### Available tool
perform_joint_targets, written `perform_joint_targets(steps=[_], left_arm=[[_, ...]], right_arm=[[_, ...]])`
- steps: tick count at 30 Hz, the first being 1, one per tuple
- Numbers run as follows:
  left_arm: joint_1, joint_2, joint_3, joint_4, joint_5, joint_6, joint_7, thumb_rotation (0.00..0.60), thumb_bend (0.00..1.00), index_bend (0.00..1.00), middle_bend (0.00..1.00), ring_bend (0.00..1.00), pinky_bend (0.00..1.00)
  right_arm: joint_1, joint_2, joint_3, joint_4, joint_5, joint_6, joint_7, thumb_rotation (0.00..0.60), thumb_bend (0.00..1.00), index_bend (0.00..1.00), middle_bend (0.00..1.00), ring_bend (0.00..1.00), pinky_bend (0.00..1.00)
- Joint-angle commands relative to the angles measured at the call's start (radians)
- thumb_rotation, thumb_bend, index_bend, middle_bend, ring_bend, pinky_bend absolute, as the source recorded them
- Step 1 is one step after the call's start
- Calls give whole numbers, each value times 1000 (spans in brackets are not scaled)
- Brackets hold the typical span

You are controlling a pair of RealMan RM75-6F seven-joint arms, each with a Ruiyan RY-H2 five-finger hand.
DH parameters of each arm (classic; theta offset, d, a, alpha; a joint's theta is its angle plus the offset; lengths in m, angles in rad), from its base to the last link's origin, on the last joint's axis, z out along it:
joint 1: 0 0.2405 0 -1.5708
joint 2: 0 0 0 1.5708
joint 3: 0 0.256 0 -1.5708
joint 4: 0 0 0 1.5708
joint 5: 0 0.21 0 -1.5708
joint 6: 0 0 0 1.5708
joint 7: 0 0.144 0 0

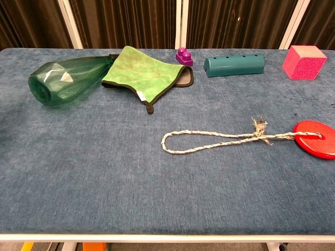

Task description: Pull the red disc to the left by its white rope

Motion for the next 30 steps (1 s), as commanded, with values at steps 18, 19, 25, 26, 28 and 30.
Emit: perform_joint_targets(steps=[18, 19, 25, 26, 28, 30], left_arm=[[-532, -379, -60, 160, 119, -544, -96, 600, 155, 87, 57, 0, 166], [-550, -396, -58, 176, 117, -560, -98, 600, 155, 87, 57, 0, 166], [-614, -445, -45, 227, 98, -619, -113, 600, 155, 87, 61, 0, 166], [-622, -448, -43, 231, 96, -623, -116, 600, 156, 87, 66, 0, 166], [-635, -450, -33, 235, 93, -633, -121, 600, 157, 88, 96, 0, 166], [-644, -446, -23, 233, 88, -644, -122, 600, 158, 87, 137, 0, 166]], right_arm=[[-22, 18, 23, 45, 56, 5, 69, 600, 245, 0, 0, 0, 0], [-23, 17, 24, 50, 58, 4, 75, 600, 244, 0, 0, 0, 0], [-29, 16, 30, 73, 68, 7, 102, 600, 245, 0, 0, 0, 0], [-30, 16, 31, 76, 71, 6, 106, 600, 245, 0, 0, 0, 0], [-32, 14, 33, 85, 76, 4, 116, 600, 245, 0, 0, 0, 0], [-33, 11, 34, 92, 78, 3, 121, 600, 245, 0, 0, 0, 0]])
